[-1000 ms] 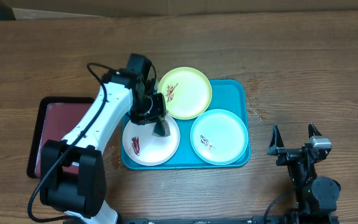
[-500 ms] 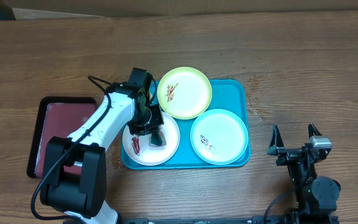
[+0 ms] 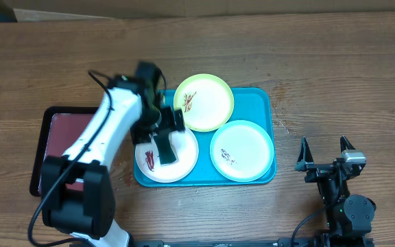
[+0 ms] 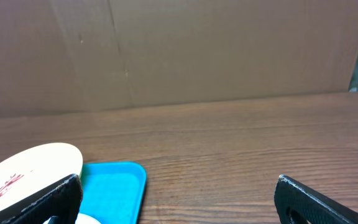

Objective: Clean dirty plates on tray and stack at the side
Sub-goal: 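Carry the sponge right and place it on the white plate, then move the right gripper over the tray toward the light-blue plate, then grasp the sponge again with the left gripper and scrub the white plate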

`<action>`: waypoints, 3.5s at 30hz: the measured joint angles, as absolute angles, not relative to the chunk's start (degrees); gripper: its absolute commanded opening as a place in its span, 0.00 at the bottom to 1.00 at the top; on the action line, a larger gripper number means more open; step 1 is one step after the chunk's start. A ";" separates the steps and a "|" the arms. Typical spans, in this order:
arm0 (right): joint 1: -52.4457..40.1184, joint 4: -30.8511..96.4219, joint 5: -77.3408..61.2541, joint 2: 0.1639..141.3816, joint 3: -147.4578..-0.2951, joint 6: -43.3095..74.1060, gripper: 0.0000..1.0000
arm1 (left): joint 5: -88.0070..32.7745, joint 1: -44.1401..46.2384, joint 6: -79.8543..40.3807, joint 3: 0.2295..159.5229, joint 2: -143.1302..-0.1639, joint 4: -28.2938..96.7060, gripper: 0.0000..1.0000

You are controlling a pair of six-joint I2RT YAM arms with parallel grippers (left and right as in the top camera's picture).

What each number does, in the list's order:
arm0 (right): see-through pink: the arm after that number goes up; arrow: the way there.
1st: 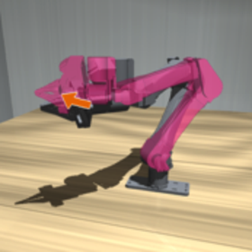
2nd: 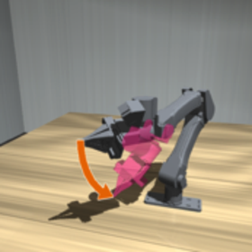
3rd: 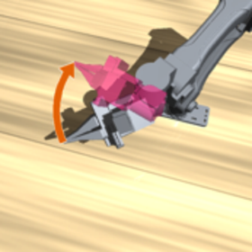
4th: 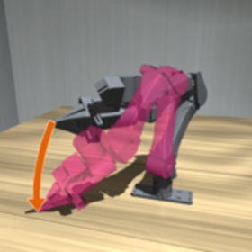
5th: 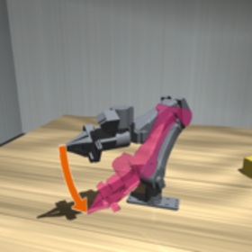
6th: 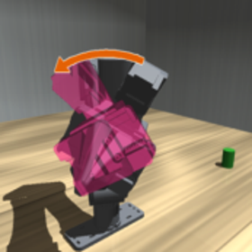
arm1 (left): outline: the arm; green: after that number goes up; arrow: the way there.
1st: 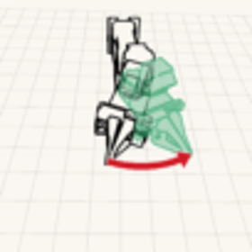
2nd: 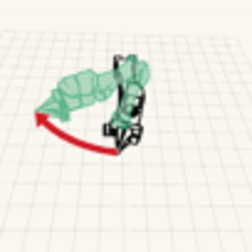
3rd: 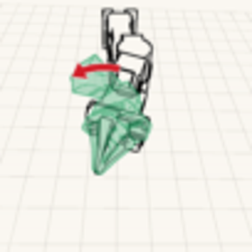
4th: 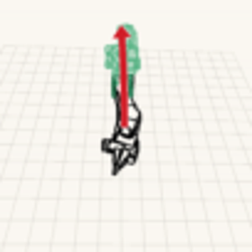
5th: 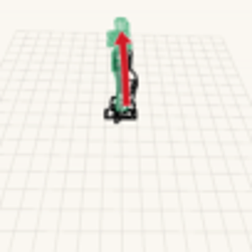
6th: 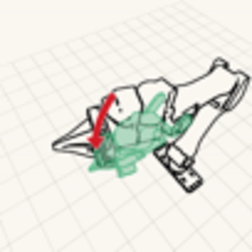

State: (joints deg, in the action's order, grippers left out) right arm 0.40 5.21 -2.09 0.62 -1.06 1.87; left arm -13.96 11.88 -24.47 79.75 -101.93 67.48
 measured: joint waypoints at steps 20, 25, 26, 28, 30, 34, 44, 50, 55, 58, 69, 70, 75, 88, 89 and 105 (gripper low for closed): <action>0.45 -6.50 -29.36 0.62 -1.06 24.01 1.00 | -4.99 8.14 -20.53 95.39 -98.63 85.10 1.00; 0.43 -25.21 -36.77 0.67 -1.06 35.27 1.00 | -4.29 8.14 -20.53 93.97 -98.63 85.08 1.00; 0.45 -30.46 -37.47 0.62 -1.08 36.53 1.00 | -4.21 8.14 -20.53 93.95 -98.63 85.08 1.00; 0.45 -35.46 -37.63 0.49 -1.78 38.04 1.00 | -4.12 8.14 -20.53 93.93 -98.63 85.08 1.00; 0.51 -32.21 -37.52 0.49 -4.32 37.58 1.00 | -3.99 8.14 -20.53 93.91 -98.63 85.08 1.00; 0.73 -9.74 -37.58 2.57 -16.05 31.27 1.00 | -3.99 8.14 -20.53 93.89 -98.63 85.08 1.00; 0.78 50.59 -37.04 27.27 -59.29 6.09 1.00 | -4.01 8.14 -20.53 93.76 -98.63 84.60 1.00; 0.75 55.81 -41.41 42.09 -69.65 3.22 1.00 | -4.03 8.14 -21.06 93.73 -98.63 83.53 1.00; 0.73 47.42 -50.61 51.42 -69.65 8.32 1.00 | -4.01 8.14 -21.89 93.71 -98.63 83.48 1.00; -0.67 44.82 -53.78 56.01 -69.67 9.91 0.95 | -4.03 8.14 -22.13 93.71 -98.63 83.53 1.00; -29.41 46.83 -16.97 74.35 -69.69 18.41 0.91 | -7.11 8.14 -22.31 93.71 -98.63 82.00 1.00; -31.62 45.36 -13.72 76.73 -69.69 19.40 0.96 | -7.29 8.14 -22.31 93.71 -98.63 82.02 1.00; -37.06 38.92 -5.37 88.16 -69.69 21.30 0.78 | -7.81 8.14 -22.31 93.69 -98.63 81.84 1.00; -38.94 29.91 -8.16 103.92 -69.69 22.52 0.48 | -7.94 8.14 -22.33 93.67 -98.63 81.23 1.00; -39.48 29.26 -8.29 103.94 -69.69 22.48 0.46 | -7.92 8.14 -22.31 93.67 -98.63 81.12 1.00; -43.59 26.46 -3.55 106.89 -68.82 27.70 0.34 | -7.92 8.14 -22.33 93.67 -98.80 79.46 1.00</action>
